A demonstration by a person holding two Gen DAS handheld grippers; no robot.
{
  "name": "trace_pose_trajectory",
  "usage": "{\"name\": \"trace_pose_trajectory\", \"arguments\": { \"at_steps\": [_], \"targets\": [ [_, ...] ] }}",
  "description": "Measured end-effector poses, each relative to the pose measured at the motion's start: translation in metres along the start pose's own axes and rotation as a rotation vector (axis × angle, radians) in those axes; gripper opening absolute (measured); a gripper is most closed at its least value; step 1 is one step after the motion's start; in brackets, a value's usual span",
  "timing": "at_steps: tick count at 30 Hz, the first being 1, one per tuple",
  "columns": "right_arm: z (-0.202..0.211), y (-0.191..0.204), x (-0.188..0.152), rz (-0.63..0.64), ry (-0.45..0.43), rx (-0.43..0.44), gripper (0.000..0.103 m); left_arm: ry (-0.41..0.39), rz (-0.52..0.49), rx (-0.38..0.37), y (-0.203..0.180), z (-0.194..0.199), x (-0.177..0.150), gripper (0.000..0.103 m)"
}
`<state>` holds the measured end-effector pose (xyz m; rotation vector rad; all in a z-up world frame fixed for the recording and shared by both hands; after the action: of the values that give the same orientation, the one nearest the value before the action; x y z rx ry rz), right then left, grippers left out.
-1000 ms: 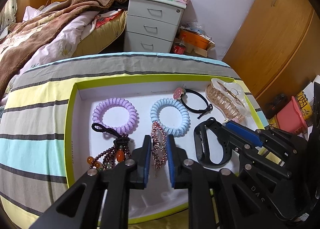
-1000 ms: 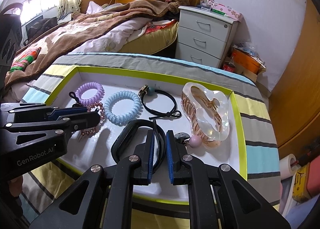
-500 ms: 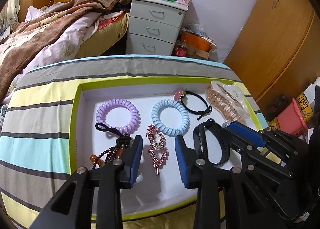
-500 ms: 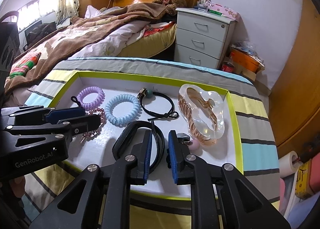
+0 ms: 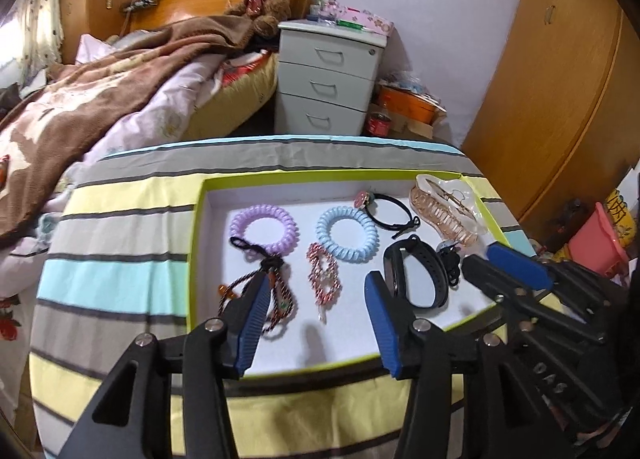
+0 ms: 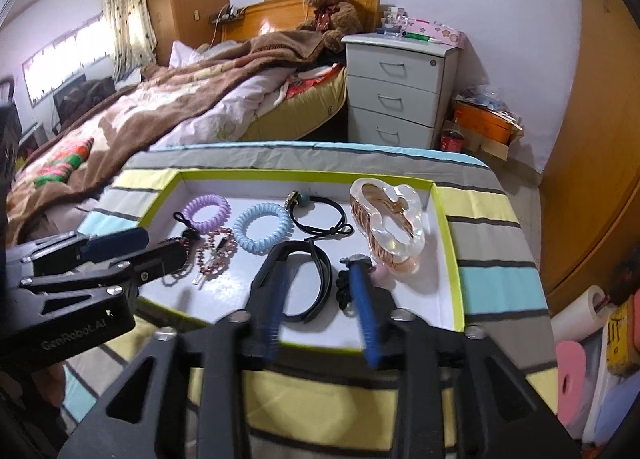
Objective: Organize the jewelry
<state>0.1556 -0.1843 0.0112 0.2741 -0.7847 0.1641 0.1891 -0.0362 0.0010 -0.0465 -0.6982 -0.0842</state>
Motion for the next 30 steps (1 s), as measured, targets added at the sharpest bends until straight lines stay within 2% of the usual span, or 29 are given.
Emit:
{"name": "trace_pose_trajectory", "arguments": {
  "at_steps": [8,17,30],
  "targets": [
    [0.036,0.016,-0.015,0.007,-0.061,0.001,0.048,-0.042,0.002,0.061,0.000,0.030,-0.021,0.053],
    [0.072,0.027,-0.036,-0.004,-0.118,0.003,0.048,-0.127,0.003,0.147,-0.001,0.074,-0.046,0.053],
    [0.096,0.043,-0.050,0.009,-0.154,0.009,0.048,-0.181,0.012,0.196,-0.002,0.104,-0.071,0.053]
  ]
}}
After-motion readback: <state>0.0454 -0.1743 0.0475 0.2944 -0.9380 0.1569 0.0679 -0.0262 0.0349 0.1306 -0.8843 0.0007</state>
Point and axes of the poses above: each gripper's, at about its wrist camera, not at the fingertips, and z roughly against the way its jaws point, y to its left, x to its top, the point moved 2 cm from there along -z, roughly the way its jaws point, and after that the axes turned 10 degrees about x, right-handed, at the moved point
